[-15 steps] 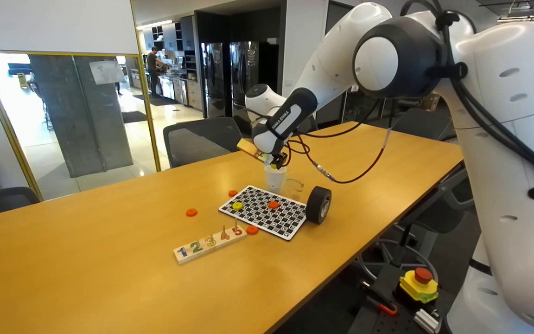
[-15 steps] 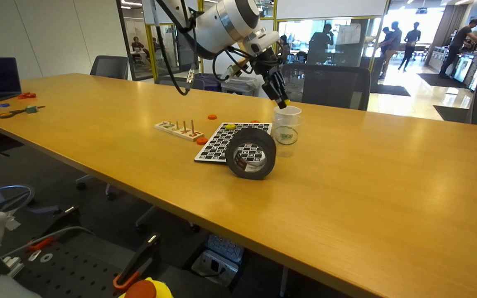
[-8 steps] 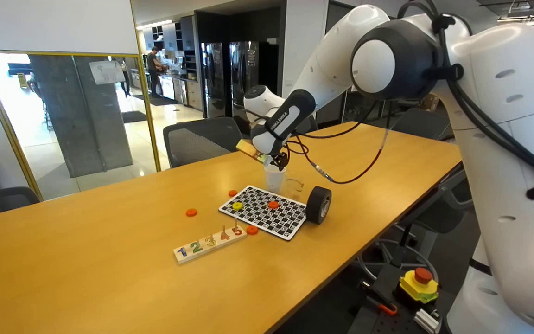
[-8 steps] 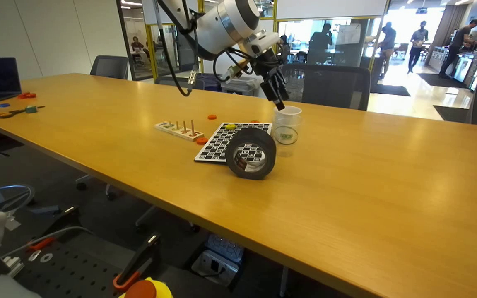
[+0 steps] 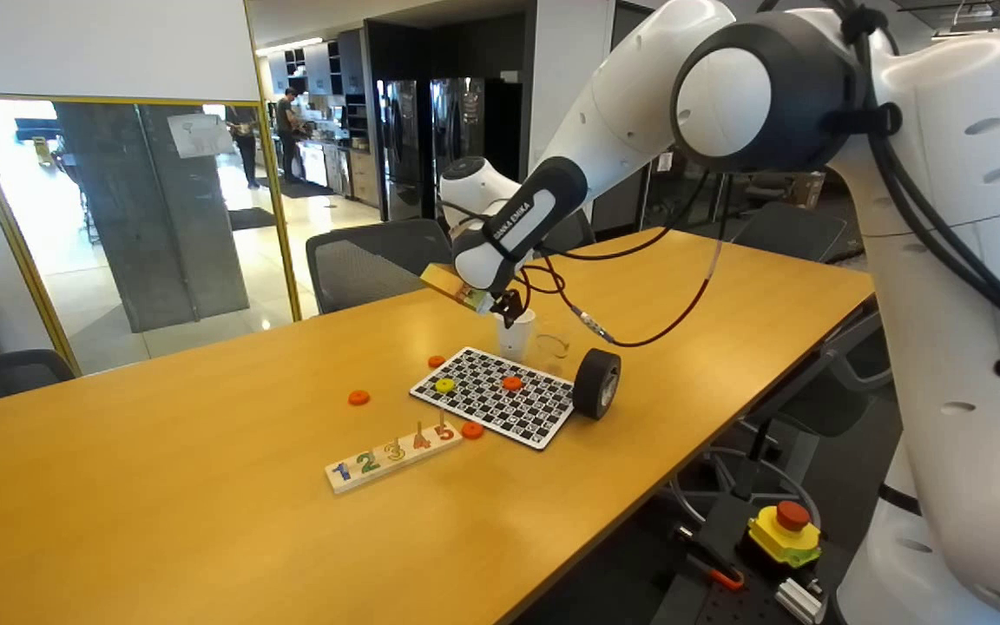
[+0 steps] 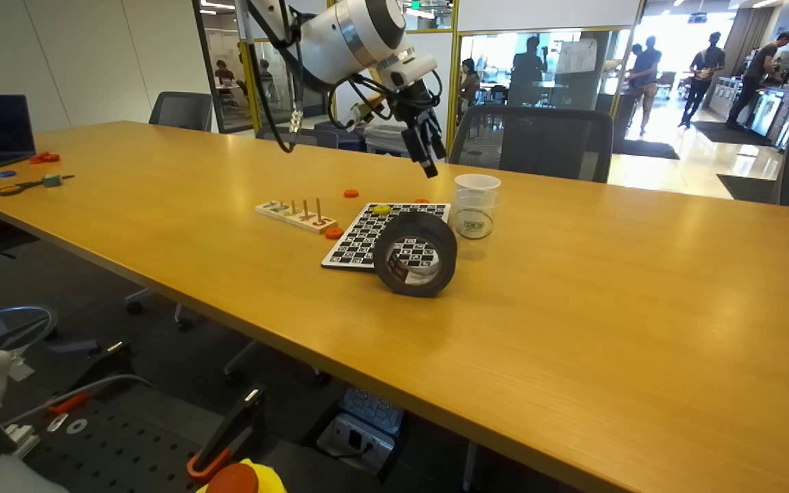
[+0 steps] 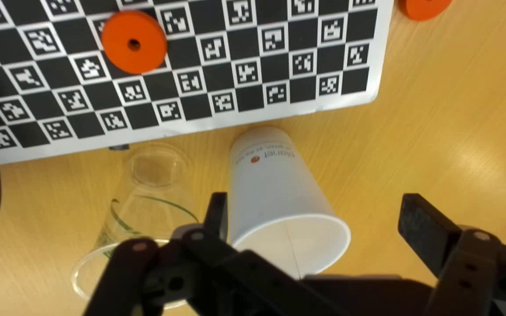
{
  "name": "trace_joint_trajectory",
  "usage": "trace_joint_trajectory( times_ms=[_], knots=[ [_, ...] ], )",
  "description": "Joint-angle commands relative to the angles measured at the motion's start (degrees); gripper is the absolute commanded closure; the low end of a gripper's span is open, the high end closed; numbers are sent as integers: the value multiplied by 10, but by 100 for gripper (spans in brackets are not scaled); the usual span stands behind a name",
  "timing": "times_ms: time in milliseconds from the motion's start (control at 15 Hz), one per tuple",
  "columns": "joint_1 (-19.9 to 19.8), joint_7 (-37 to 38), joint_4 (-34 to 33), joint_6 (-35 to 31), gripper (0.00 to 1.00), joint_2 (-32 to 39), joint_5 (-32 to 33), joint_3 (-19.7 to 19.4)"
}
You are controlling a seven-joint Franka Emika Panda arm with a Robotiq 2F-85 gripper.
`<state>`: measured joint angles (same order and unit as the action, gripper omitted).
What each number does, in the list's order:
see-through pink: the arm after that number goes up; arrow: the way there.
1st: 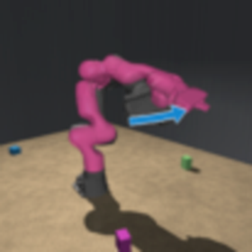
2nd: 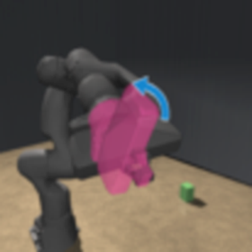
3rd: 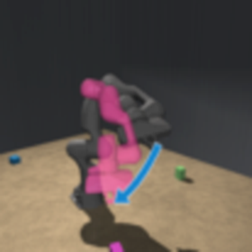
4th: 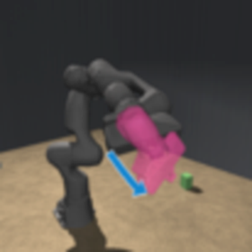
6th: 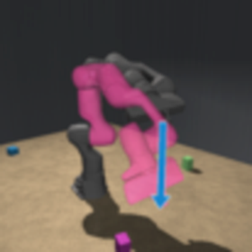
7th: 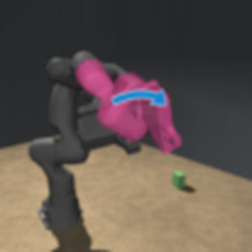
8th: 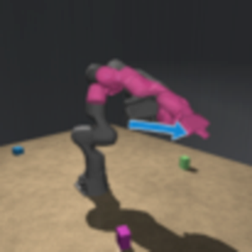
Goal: Put the yellow circles into the white cup and the orange circles into the transparent cup.
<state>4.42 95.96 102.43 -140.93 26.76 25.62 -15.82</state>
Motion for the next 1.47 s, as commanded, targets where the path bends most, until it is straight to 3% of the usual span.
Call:
trace_joint_trajectory(
  times_ms=[0, 267, 533, 1400],
  knots=[
    [-20, -72, 90, -28, 0, -82, -50, 40],
    [-38, -171, 149, -9, 0, -127, -133, 74],
    [-52, -242, 172, -4, 0, -127, -208, 85],
    [-81, -300, 132, -9, 0, -38, -290, 73]
  ],
)
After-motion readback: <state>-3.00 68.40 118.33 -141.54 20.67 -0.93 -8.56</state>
